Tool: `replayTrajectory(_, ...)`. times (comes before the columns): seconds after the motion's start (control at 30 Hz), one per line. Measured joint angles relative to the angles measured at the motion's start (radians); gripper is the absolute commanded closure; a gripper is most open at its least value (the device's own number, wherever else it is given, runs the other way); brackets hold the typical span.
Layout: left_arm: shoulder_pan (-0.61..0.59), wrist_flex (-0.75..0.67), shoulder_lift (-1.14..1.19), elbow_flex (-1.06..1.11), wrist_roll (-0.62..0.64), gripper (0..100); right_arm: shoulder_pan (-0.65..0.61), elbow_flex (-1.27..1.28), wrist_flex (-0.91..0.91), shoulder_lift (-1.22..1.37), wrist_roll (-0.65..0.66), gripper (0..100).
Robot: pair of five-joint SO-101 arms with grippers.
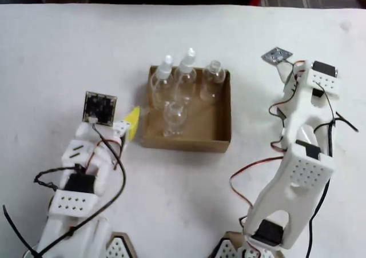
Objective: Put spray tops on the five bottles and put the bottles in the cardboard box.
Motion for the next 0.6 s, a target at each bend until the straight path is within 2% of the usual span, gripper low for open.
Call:
replayTrajectory(0.33,0.0,0.0,0.0,0.0,0.0,77,0.002,0.0,0.048,0.0,0.003,84.0)
replayTrajectory(0.47,0.0,0.0,0.0,0.0,0.0,77,0.015,0.006,0.048,0.0,0.064,84.1)
replayTrajectory(0.53,0.0,0.0,0.0,0.0,0.0,77,0.028,0.008,0.048,0.0,0.078,86.0)
replayTrajectory(0.6,0.0,0.0,0.0,0.0,0.0,77,0.037,0.008,0.048,0.0,0.081,92.0)
